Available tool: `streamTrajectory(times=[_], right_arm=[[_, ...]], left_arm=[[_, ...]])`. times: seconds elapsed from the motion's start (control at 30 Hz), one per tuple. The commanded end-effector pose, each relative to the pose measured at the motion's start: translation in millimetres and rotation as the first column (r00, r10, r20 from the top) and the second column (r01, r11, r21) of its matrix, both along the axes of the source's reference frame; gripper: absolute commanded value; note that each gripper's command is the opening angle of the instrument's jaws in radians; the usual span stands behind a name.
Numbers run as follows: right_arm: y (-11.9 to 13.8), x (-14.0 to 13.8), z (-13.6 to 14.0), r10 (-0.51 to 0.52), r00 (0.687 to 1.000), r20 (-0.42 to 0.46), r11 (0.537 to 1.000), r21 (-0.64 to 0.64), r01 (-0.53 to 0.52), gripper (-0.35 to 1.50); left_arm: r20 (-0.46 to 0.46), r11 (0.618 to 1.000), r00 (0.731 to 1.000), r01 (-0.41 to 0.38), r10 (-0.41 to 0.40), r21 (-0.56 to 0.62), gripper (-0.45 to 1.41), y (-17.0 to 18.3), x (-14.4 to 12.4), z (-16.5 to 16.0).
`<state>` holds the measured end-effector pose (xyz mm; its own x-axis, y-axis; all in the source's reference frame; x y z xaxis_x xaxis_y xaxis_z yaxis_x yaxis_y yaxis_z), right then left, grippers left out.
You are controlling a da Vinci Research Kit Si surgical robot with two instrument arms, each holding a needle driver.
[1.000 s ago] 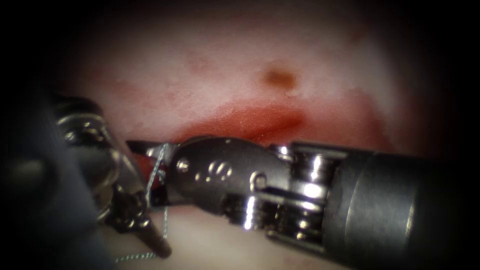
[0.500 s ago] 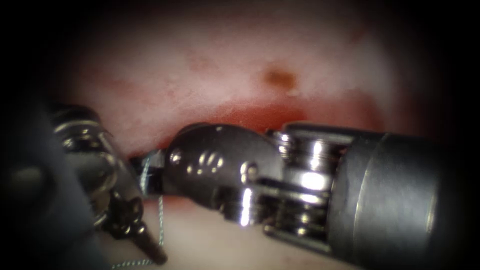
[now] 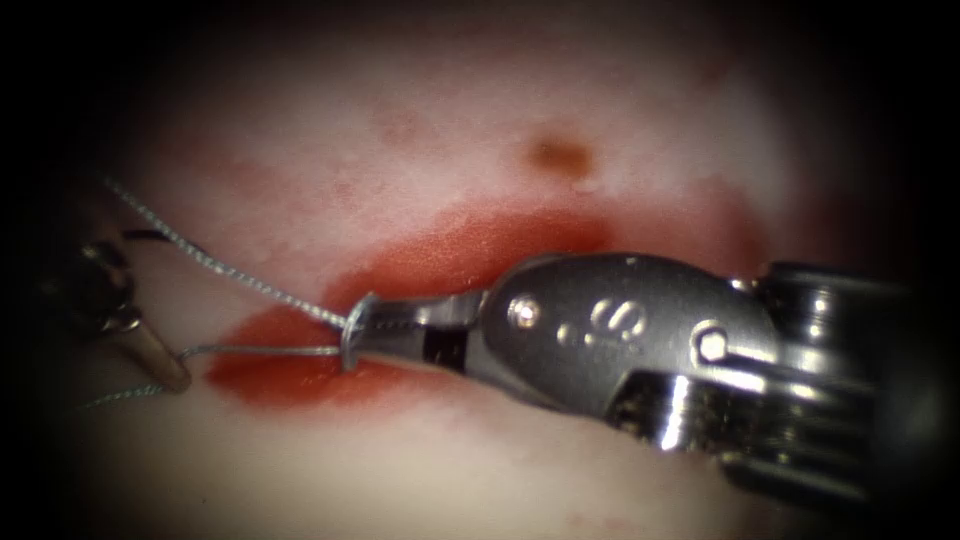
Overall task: Wound Closure
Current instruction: Pull the right tool down and the left tool up to tension.
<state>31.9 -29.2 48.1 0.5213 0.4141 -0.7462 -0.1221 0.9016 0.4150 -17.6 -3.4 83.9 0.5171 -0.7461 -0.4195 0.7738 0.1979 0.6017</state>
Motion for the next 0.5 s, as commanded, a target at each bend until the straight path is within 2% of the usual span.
streamTrajectory(times=[0.03, 0.37, 0.5], right_arm=[[0.9, 0.7, -0.4, 0.003, 1.000, -0.007, 1.000, -0.006, -0.003, -0.35], [0.7, 0.2, -0.2, 0.053, 0.999, 0.011, 0.998, 0.033, -0.054, -0.35], [0.3, -0.1, 0.5, 0.050, 0.999, 0.010, 0.999, 0.020, -0.051, -0.35]], left_arm=[[0.002, 1.000, 1.000, 0.003, -0.003, -0.008, -0.45, 1.3, -0.2, -0.3], [-0.007, 1.000, 1.000, 0.018, -0.018, -0.023, -0.45, 1.9, 0.2, -0.3], [-0.069, 0.996, 0.997, 0.025, -0.031, -0.084, -0.45, 3.2, 1.5, -0.2]])
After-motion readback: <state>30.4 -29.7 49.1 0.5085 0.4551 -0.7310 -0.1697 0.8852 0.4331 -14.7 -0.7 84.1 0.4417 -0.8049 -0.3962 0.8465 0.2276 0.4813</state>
